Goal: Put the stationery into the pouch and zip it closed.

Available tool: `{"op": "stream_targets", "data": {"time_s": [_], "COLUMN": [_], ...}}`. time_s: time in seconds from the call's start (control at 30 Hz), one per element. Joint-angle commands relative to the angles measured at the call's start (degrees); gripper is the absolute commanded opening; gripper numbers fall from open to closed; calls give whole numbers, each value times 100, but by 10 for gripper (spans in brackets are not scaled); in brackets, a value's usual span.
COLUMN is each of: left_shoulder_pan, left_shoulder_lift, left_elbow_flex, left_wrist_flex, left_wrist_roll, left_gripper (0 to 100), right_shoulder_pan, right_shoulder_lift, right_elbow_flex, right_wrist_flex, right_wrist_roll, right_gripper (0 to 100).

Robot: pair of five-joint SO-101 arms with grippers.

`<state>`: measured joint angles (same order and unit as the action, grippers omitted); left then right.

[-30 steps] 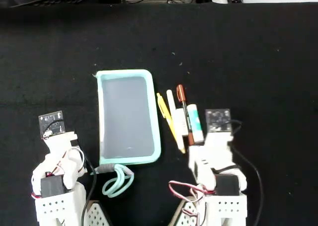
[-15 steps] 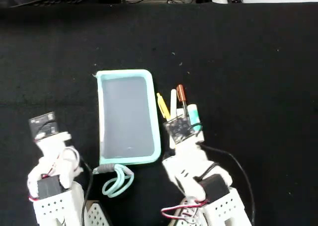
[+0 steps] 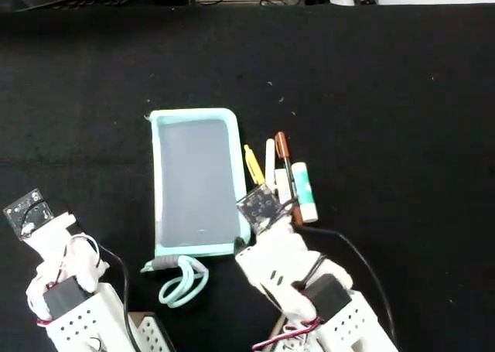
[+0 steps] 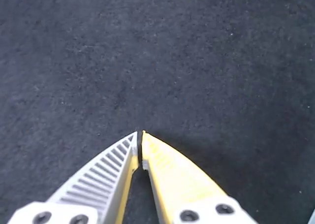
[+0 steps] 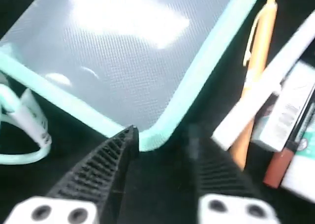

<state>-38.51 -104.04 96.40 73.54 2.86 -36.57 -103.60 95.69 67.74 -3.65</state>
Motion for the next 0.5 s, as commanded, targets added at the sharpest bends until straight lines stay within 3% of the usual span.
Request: {"op": "stream_targets", "data": {"time_s": [0.0,0.3,0.47], "left_shoulder_pan": [110,119,119], "left_shoulder_lift": [-18,-18,-18], "left_elbow_flex": [92,92,92], "left_wrist_flex": [-53,-53,-53], "left_wrist_roll": [44,35,35], "left_gripper": [30,30,30], "right_shoulder_pan": [-114,-114,-440], "right_shoulder_lift": [-295,-180,892], "right_elbow_flex": [-796,-2484,-2633], "right_wrist_flex": [255,571,571], "right_wrist_roll": [-457,-668,-695], "right_gripper": [325,214,204]}}
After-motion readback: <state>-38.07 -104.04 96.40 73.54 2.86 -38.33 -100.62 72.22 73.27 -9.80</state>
